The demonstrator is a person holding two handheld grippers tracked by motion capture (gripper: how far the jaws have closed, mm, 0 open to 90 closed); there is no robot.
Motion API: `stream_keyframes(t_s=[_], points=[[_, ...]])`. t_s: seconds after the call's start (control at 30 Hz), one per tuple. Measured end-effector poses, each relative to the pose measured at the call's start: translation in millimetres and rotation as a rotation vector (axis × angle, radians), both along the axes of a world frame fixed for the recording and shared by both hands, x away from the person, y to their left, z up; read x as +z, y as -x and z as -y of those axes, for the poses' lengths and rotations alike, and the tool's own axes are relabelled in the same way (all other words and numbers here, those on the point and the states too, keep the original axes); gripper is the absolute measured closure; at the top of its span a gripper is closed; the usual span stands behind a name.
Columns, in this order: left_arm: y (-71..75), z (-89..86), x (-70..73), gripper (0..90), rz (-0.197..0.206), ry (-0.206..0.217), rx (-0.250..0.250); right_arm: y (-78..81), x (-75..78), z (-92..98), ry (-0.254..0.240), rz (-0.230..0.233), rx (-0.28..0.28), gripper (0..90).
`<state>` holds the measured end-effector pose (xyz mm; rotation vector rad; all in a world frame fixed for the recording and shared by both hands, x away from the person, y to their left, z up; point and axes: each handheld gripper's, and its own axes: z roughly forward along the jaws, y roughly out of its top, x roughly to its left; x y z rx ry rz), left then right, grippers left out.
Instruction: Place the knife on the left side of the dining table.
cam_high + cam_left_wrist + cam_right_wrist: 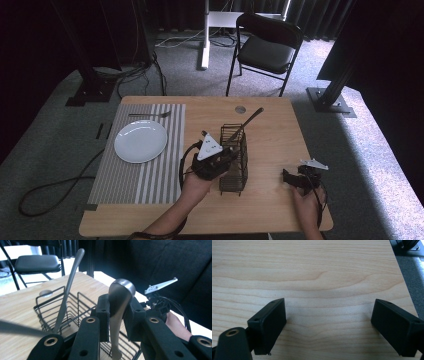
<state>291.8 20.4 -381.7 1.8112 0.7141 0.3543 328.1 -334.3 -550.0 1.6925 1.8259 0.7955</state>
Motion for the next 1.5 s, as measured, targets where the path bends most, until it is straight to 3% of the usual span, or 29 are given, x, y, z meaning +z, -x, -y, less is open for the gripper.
stream_keyframes(t_s=[0.3, 0.6, 0.77, 0.9, 1.0, 1.3, 1.5], points=[[-4.2, 12.5, -1.7, 75.7, 0.029, 0.004, -0.009, 0.0, 0.0, 0.1, 0.001, 0.000, 0.001, 12.1], [-13.5, 23.1, -3.7, 76.3, 0.029, -0.004, -0.033, 0.0, 0.0, 0.1, 0.000, 0.000, 0.001, 12.1], [-19.9, 27.2, -4.6, 76.1, 0.003, 0.014, -0.030, 0.1, 0.0, 0.1, 0.001, 0.000, 0.001, 12.1], [-25.8, 30.6, -5.2, 76.4, -0.015, 0.004, -0.044, 0.1, 0.0, 0.1, 0.001, 0.000, 0.001, 12.1], [-26.8, 32.5, -3.8, 77.2, -0.001, -0.026, -0.040, 0.0, 0.0, 0.2, 0.002, 0.000, 0.002, 12.1], [-17.3, 26.0, -10.1, 78.2, 0.034, 0.005, 0.025, 0.0, 0.0, 0.2, 0.002, 0.000, 0.002, 12.1], [-12.0, 33.8, -9.3, 78.2, 0.069, -0.017, 0.022, 0.0, 0.0, 0.1, 0.001, 0.000, 0.001, 12.1]])
